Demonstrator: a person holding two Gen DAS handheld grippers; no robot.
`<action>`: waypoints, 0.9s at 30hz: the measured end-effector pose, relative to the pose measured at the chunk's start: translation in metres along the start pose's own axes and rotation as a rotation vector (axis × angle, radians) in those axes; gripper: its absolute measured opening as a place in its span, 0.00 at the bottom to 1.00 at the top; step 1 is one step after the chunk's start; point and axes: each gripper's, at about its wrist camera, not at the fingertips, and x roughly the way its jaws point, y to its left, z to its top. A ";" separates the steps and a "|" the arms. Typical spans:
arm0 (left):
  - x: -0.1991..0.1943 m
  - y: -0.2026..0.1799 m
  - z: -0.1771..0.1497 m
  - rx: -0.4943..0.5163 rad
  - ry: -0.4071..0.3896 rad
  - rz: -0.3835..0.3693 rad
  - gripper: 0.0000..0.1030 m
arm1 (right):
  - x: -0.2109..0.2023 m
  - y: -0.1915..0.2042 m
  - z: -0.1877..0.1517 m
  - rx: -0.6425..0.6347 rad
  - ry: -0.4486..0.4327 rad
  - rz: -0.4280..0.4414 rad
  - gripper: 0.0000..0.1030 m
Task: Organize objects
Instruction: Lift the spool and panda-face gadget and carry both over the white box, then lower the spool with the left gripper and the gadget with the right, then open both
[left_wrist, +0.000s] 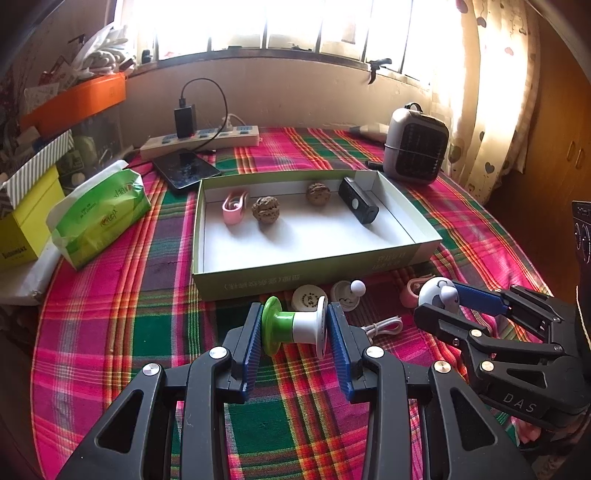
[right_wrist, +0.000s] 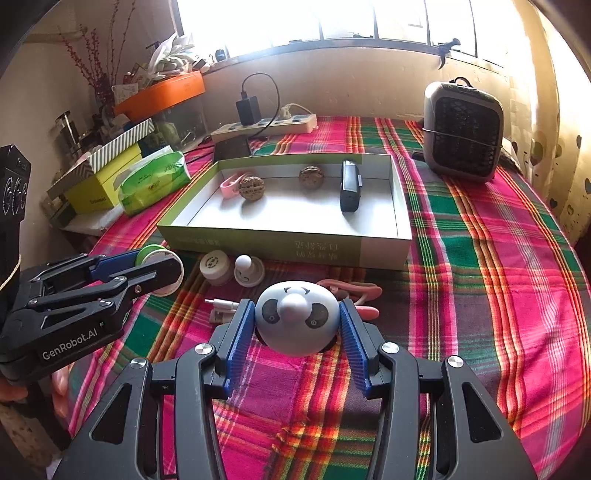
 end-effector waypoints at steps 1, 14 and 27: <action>0.000 0.000 0.002 -0.001 -0.004 0.000 0.31 | 0.000 0.000 0.002 -0.001 -0.001 0.001 0.47; 0.003 0.012 0.027 -0.012 -0.032 0.013 0.31 | 0.006 0.002 0.032 -0.028 -0.027 0.013 0.47; 0.027 0.027 0.048 -0.030 -0.012 0.014 0.31 | 0.036 -0.009 0.065 -0.022 0.005 0.007 0.47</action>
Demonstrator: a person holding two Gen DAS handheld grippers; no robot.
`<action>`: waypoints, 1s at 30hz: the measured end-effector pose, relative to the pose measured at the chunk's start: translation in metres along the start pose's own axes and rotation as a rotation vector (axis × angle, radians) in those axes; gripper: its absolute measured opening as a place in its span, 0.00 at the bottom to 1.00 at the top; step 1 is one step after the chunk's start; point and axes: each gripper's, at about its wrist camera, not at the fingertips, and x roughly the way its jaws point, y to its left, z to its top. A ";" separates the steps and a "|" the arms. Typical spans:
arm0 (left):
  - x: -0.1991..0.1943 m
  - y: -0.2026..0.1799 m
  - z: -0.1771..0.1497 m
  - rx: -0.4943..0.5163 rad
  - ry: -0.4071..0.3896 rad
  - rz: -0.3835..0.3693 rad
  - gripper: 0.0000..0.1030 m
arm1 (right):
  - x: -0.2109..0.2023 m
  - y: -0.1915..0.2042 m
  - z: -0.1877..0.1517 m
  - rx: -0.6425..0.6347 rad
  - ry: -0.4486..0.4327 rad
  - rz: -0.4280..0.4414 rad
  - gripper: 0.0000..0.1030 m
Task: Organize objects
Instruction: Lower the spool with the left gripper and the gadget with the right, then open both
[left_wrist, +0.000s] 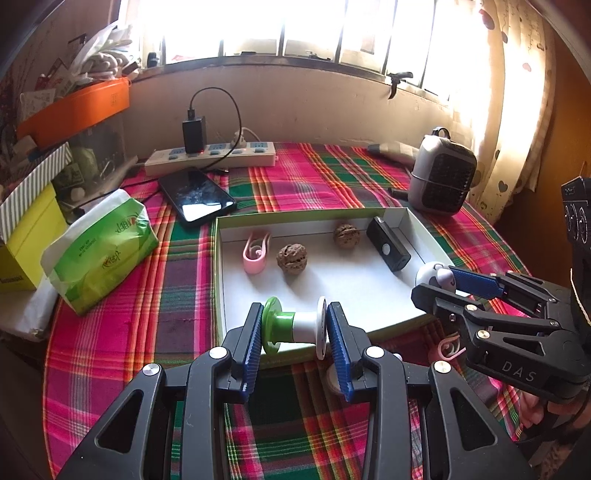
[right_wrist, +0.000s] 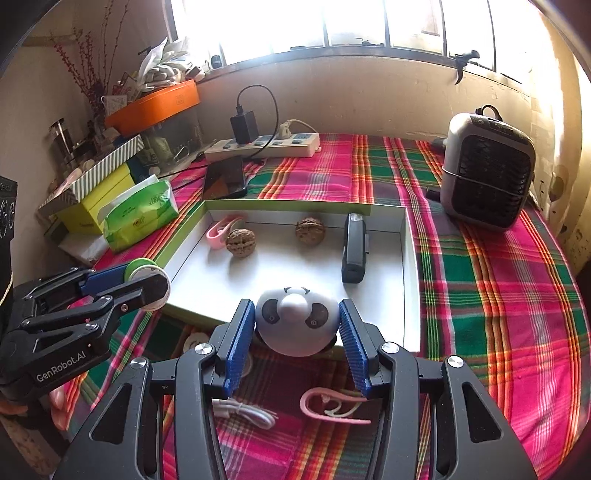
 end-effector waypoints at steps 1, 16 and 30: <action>0.002 0.000 0.001 -0.001 0.001 0.002 0.31 | 0.003 0.000 0.002 -0.003 0.002 -0.001 0.47; 0.039 0.009 0.013 -0.005 0.050 0.013 0.31 | 0.053 0.000 0.033 -0.037 0.072 -0.006 0.47; 0.064 0.015 0.017 -0.001 0.080 0.027 0.31 | 0.090 0.008 0.050 -0.081 0.135 -0.010 0.47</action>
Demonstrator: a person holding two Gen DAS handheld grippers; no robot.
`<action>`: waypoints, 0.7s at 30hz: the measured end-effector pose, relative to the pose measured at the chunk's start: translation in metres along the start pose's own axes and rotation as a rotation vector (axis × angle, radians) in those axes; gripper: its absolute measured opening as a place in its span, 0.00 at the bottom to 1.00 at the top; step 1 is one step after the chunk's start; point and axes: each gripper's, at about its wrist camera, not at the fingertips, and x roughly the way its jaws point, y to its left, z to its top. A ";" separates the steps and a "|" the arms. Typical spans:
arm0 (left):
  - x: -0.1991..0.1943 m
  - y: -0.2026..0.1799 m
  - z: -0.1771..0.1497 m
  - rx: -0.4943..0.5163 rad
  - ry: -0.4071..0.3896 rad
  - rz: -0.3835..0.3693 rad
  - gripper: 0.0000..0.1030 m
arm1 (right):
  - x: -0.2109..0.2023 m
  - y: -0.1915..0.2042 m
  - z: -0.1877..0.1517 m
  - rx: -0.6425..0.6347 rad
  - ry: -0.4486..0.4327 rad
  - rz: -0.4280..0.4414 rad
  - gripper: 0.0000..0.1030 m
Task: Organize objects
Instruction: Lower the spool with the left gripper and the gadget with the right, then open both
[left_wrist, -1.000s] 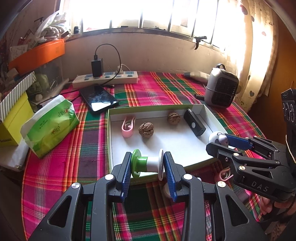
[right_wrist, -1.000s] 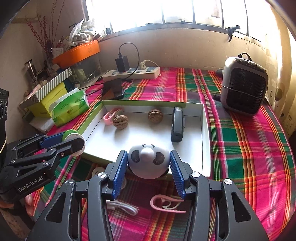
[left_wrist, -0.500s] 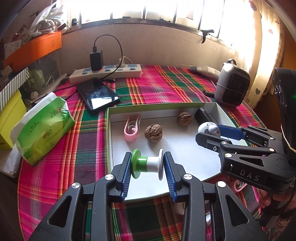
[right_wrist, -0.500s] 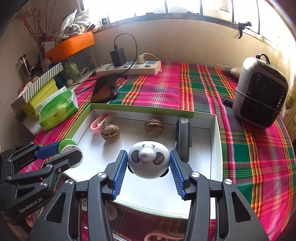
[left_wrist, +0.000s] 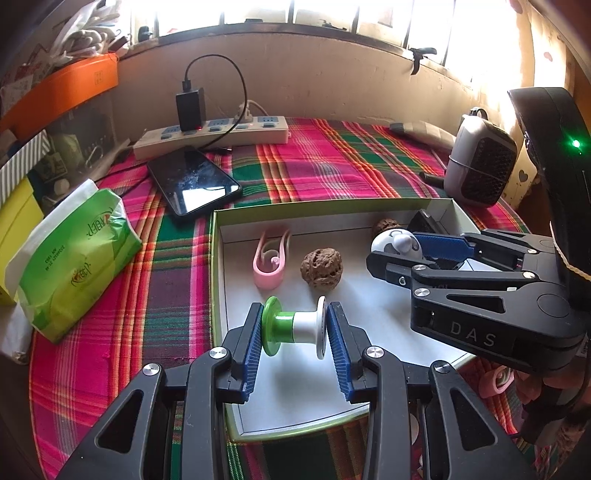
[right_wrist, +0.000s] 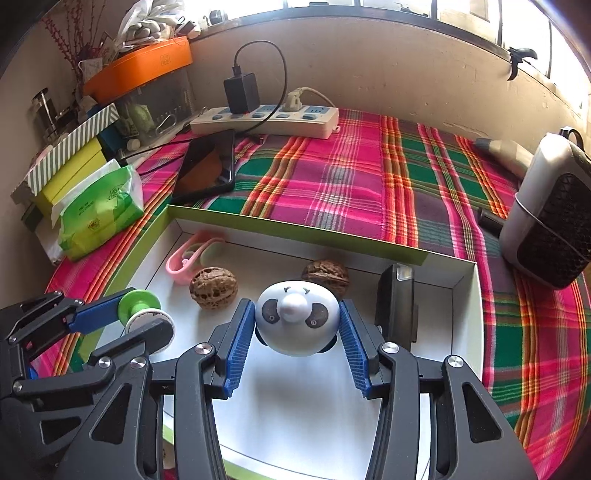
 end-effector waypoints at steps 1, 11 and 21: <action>0.001 0.000 0.000 0.002 -0.003 0.000 0.31 | 0.001 0.000 0.001 0.000 0.001 0.002 0.47; 0.004 -0.003 0.002 0.027 -0.010 0.001 0.31 | 0.014 0.004 0.007 -0.011 0.019 0.015 0.47; 0.006 -0.005 0.002 0.040 -0.009 0.012 0.31 | 0.019 0.006 0.008 -0.013 0.023 0.027 0.47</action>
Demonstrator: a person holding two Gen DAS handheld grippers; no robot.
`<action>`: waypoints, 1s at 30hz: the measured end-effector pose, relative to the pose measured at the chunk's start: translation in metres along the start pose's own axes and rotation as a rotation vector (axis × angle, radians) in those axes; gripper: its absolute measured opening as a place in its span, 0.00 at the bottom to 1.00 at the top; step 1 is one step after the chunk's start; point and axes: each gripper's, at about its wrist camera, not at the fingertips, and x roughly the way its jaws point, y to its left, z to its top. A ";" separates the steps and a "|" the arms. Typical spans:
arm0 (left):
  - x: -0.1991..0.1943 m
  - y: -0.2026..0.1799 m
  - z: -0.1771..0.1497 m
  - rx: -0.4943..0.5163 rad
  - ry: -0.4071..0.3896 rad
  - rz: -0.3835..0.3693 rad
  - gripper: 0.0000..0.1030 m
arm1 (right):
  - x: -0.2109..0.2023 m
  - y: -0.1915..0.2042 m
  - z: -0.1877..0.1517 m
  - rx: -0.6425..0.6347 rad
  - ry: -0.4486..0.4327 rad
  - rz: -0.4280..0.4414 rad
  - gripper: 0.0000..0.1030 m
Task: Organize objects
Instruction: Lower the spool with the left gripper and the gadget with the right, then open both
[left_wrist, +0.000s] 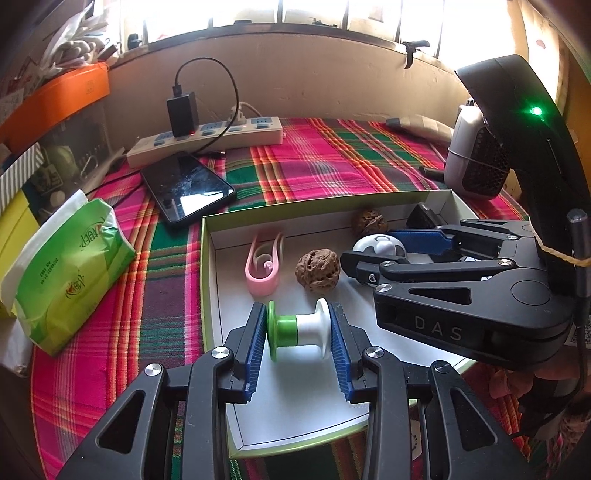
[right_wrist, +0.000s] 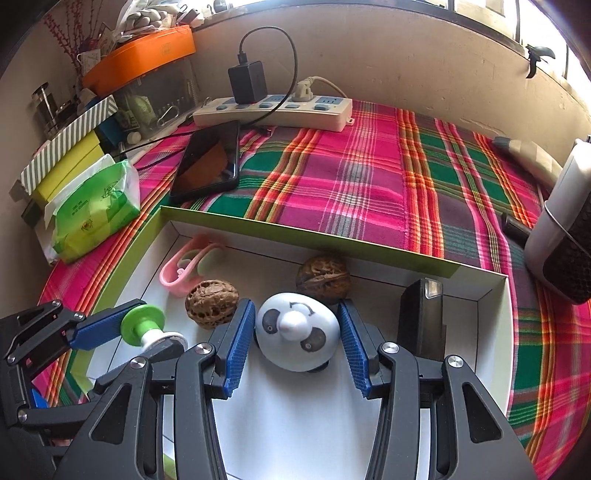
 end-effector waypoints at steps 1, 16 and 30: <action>0.000 0.000 0.000 0.000 0.001 0.001 0.31 | 0.000 0.000 0.000 -0.001 0.000 -0.001 0.47; 0.001 -0.001 0.000 0.004 0.005 0.008 0.31 | -0.001 0.000 -0.001 0.002 0.001 0.003 0.47; -0.011 0.000 -0.006 0.001 -0.008 0.038 0.32 | -0.011 -0.004 -0.006 0.049 -0.009 0.030 0.47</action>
